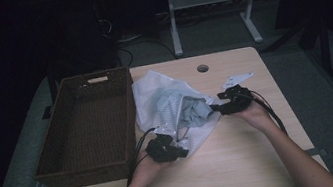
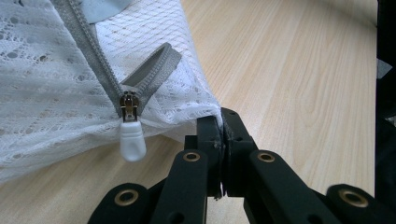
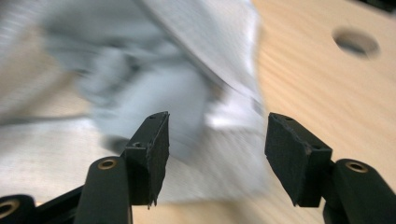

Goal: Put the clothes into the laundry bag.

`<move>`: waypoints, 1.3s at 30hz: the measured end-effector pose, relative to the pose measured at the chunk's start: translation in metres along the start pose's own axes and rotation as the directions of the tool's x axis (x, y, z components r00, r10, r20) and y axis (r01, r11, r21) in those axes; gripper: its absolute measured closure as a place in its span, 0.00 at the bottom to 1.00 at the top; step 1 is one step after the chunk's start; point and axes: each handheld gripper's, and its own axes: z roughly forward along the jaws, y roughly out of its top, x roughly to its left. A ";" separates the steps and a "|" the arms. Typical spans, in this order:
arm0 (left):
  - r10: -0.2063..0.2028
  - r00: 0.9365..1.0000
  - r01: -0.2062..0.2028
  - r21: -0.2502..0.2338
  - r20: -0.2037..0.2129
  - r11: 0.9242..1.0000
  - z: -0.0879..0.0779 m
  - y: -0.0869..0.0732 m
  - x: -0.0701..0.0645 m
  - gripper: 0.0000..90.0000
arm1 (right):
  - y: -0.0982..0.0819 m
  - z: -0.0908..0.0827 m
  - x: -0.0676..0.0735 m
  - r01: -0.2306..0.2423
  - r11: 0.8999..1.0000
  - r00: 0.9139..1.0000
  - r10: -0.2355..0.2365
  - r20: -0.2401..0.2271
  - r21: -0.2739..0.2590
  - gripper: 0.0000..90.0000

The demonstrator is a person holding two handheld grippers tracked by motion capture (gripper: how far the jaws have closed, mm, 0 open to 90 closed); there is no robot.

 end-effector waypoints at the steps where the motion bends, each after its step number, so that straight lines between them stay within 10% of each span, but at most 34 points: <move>1: 0.000 1.000 0.000 0.001 0.001 1.000 0.000 0.000 0.000 0.97 | -0.005 0.002 -0.007 -0.020 1.000 1.000 0.020 0.007 0.009 0.43; 6: -0.001 1.000 0.001 0.003 0.002 1.000 0.001 0.000 0.001 0.97 | -0.019 0.018 -0.024 -0.075 0.996 0.997 0.076 -0.008 0.047 0.49; 13: -0.005 1.000 0.005 -0.006 -0.018 1.000 -0.002 0.000 0.002 0.98 | -0.022 0.025 -0.024 -0.054 0.996 0.997 0.058 -0.051 0.074 0.97; 26: -0.039 0.996 0.039 -0.003 -0.074 0.999 -0.003 -0.002 0.007 0.97 | -0.037 -0.022 0.001 0.001 0.991 1.000 0.001 -0.012 0.136 0.97; 39: -0.046 0.988 0.028 -0.118 -0.149 0.993 -0.034 0.014 -0.015 0.61 | -0.075 -0.067 0.047 0.021 0.987 0.998 -0.011 -0.059 0.157 0.97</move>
